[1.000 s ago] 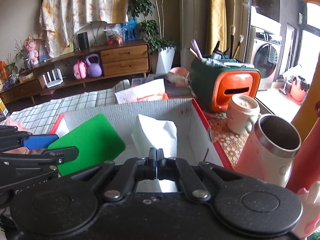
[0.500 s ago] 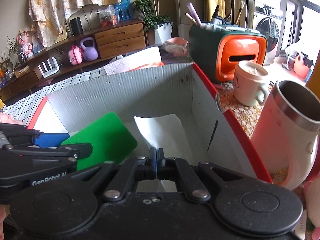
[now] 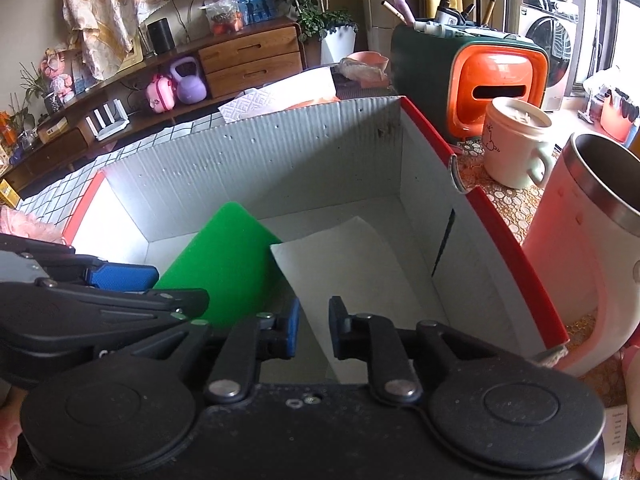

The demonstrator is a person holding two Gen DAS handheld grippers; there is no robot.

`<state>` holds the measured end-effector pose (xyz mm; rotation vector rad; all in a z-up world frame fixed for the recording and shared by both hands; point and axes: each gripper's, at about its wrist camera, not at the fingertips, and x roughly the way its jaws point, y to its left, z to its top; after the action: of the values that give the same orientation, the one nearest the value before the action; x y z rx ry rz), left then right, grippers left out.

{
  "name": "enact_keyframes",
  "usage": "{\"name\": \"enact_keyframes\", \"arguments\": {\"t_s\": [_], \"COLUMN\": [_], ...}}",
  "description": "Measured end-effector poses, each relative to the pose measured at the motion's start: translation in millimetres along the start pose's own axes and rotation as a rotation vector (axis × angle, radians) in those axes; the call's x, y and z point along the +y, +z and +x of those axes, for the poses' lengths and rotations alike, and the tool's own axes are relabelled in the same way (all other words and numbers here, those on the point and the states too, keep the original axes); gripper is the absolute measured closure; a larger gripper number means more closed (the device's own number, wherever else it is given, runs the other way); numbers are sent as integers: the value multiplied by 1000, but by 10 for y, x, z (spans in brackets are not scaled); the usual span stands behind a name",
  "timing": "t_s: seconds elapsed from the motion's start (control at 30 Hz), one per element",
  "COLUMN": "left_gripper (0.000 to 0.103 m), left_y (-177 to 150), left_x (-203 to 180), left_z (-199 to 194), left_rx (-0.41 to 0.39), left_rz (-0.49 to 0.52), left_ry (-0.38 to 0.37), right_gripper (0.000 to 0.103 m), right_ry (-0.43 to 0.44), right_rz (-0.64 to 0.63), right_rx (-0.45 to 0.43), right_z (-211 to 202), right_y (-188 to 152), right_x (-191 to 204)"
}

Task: Organize soft objects
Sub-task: 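Lower the sponge and paper into the red box and open both grippers, then withdraw both grippers from the red box back toward the table items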

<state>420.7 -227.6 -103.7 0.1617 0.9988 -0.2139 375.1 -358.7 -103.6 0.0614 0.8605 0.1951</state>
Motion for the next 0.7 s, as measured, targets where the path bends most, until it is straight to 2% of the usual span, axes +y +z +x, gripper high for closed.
{"name": "enact_keyframes", "arguments": {"t_s": [0.03, 0.1, 0.37, 0.53, 0.7], "left_gripper": [50, 46, 46, 46, 46], "left_y": [-3, -1, -47, -116, -217], "left_x": [9, 28, 50, 122, 203], "left_z": [-16, -50, -235, -443, -684], "left_rx": [-6, -15, -58, -107, -154], "left_rz": [-6, -25, -32, -44, -50], "left_ry": [-1, -7, -19, -33, -42], "right_gripper": [85, 83, 66, 49, 38], "right_ry": [0, -2, 12, 40, 59], "right_rz": [-4, -16, -32, -30, -60], "right_rx": [-1, -5, -35, -61, -96], "right_z": [-14, -42, -200, -357, -549], "right_y": [1, -2, -20, -34, -80], "right_x": [3, 13, 0, -7, 82]}}
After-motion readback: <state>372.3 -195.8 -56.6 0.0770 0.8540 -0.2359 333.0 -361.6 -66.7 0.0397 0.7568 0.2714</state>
